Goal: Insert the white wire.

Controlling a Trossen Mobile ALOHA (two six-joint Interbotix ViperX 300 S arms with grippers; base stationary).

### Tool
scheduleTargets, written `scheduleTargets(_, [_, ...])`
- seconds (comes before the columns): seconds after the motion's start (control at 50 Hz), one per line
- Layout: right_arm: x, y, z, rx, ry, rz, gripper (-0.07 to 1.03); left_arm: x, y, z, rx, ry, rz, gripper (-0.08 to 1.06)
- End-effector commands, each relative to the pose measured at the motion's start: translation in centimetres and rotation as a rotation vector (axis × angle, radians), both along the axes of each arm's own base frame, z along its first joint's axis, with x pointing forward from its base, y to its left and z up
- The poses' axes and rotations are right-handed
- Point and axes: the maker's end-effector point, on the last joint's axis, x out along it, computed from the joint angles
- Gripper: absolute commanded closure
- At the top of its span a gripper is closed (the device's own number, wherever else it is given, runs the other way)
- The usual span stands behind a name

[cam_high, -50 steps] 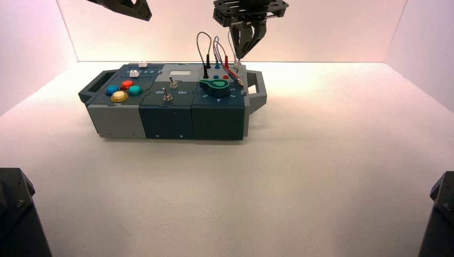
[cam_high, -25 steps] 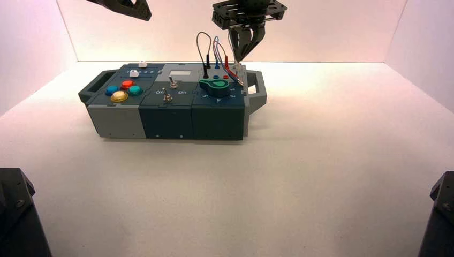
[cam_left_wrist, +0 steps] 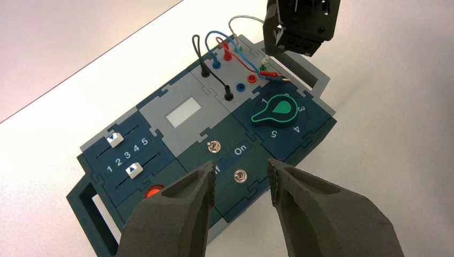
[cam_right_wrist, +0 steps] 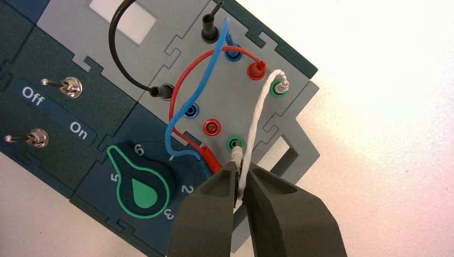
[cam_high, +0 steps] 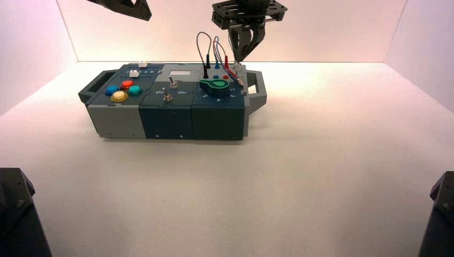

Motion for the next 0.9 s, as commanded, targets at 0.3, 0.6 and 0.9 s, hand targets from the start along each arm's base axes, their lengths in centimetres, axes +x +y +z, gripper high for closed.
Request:
scheduleTargets(0.3, [-1.4,3.5,3.9,0.056,-0.012,0.053,0.98,0.4,0.0,0.6,-0.004,-0.021,0.003,0.44])
scheduleTargets(0.6, [-1.7,3.9,4.7,0.074,-0.010,0.053,0.98,0.4,0.0,0.6,-0.005,-0.022,0.003,0.44])
scheduleTargets(0.9, [-1.0,2.7,5.0,0.037,-0.041,0.060,0.98,0.4,0.0,0.6,-0.004,-0.021,0.003,0.44])
